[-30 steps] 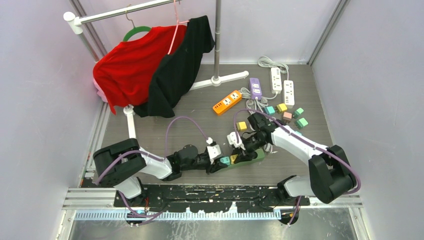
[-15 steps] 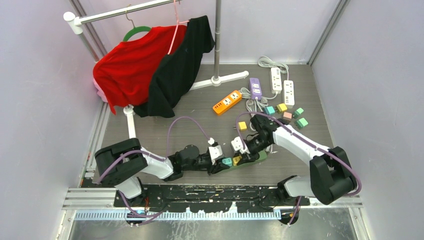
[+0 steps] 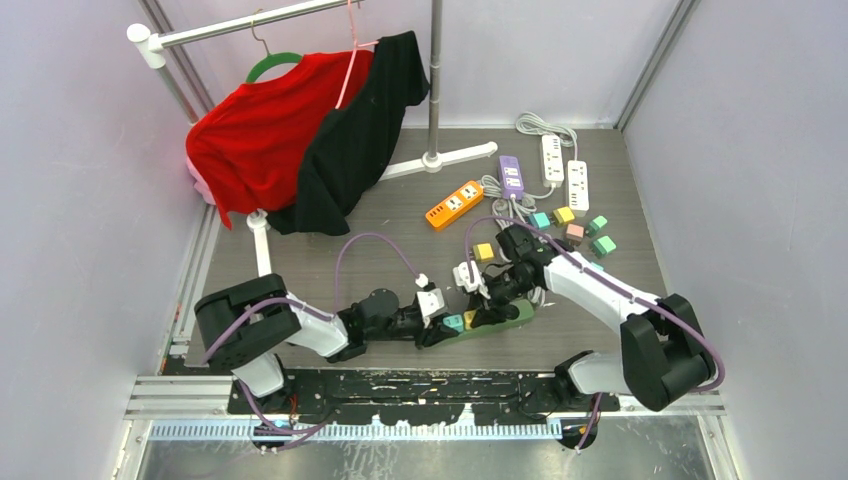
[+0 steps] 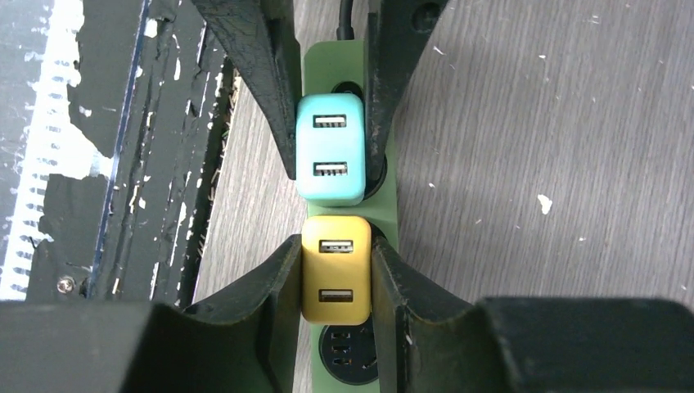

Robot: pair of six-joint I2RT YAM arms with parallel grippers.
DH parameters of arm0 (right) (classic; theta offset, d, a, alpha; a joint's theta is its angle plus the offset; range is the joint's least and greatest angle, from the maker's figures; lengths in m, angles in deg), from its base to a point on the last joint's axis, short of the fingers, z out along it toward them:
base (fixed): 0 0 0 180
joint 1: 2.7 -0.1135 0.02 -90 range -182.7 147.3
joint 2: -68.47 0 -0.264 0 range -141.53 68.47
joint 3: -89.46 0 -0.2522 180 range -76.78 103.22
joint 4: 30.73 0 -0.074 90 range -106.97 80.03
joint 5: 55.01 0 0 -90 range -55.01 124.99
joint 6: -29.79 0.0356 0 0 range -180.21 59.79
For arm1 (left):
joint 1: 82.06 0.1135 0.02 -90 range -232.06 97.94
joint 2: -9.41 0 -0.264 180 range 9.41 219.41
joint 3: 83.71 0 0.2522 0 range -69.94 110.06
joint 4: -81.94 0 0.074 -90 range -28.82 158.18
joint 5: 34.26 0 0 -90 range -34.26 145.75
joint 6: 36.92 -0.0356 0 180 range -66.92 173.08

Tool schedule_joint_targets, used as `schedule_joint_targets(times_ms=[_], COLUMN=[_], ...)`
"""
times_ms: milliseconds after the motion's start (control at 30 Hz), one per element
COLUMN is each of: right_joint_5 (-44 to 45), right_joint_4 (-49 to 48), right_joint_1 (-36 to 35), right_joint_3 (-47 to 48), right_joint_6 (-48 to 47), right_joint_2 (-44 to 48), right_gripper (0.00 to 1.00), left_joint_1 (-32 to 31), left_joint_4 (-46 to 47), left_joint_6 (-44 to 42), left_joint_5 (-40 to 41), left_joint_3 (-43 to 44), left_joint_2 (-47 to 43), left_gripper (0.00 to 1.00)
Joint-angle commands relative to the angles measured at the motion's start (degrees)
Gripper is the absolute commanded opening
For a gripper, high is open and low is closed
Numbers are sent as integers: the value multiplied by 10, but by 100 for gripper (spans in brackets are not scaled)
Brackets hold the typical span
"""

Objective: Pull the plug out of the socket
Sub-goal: Remove the plug from the socket.

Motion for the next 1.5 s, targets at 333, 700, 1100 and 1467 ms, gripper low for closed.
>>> schedule_joint_targets(times_ms=[333,700,1100,1467], right_joint_5=[-69,-64,-59,-126], right_joint_4=[156,-111,110,-46], right_joint_1=[45,7,81,24], right_joint_3=[19,-10,24,-18], right_joint_6=[-254,79,-182,-31], right_joint_2=[29,37,37,57], right_gripper=[1,1,1,1], left_joint_1=[10,10,18,22], left_joint_4=[-38,-41,-37,-56], left_joint_6=[-1,7,7,15], left_joint_5=[2,-1,8,-7], left_joint_3=[-18,-4,-19,0], left_joint_2=[10,33,47,59], left_gripper=[0,0,0,0])
